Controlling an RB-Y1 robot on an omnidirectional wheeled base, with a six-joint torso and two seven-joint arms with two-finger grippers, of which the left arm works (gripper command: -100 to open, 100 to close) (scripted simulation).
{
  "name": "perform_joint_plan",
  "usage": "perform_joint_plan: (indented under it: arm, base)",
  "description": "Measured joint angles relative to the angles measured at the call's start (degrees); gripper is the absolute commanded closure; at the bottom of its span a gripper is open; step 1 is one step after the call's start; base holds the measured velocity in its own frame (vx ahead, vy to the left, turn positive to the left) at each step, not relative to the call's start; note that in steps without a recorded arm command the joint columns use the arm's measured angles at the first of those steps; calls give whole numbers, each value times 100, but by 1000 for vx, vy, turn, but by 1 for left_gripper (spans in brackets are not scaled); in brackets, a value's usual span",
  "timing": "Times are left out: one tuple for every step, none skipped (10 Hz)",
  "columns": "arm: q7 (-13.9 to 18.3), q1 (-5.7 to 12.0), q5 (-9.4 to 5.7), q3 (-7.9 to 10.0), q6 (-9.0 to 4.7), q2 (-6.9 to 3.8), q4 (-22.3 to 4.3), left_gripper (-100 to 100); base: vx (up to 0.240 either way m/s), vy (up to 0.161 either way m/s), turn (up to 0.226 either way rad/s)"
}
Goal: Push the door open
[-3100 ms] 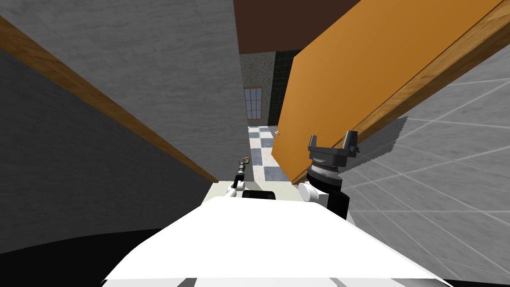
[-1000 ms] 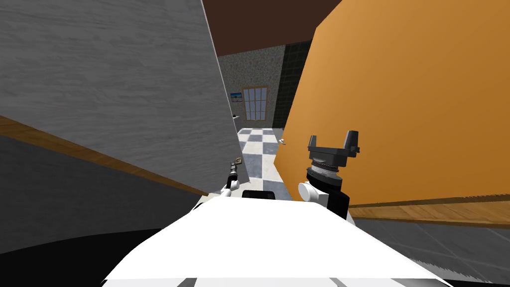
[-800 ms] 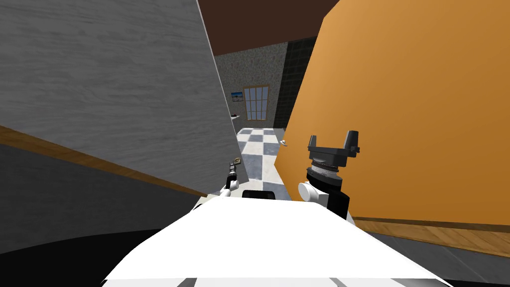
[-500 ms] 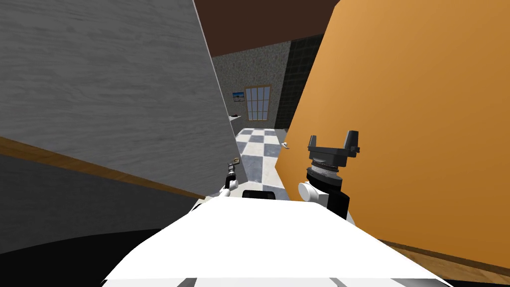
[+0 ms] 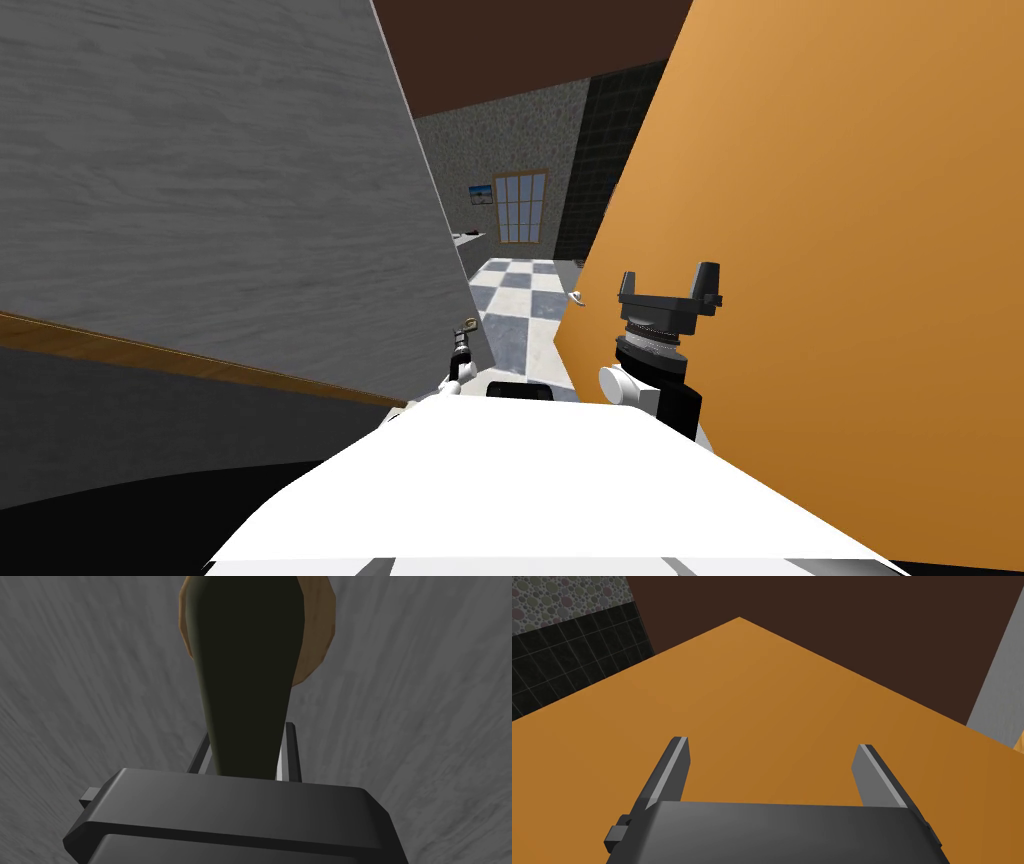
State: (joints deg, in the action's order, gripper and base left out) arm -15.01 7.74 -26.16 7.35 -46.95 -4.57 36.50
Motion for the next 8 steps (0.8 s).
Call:
perform_joint_plan:
  arm:
    - [-26,-4,-46,65,-5,-23,-35,100]
    - [-37,-30,-96,135,-33,-43,-36,100]
    - [-100,-124,-153,219,0,-27,103,100]
    - [-115,-115,-202,285,-46,-42,43,100]
    - [-95,-151,-251,347,-83,-80,46,100]
    - [-160,-232,-319,449,-32,-69,203,100]
    - [-227,-247,-384,550,-52,-61,228,100]
    - [-293,-354,-455,652,-13,-56,398,100]
  base:
    - [160,-7,-50]
    - [190,10,-53]
    - [199,56,-57]
    - [210,51,-88]
    - [219,35,-58]
    - [210,30,-47]
    - [187,22,-76]
    - [188,25,-56]
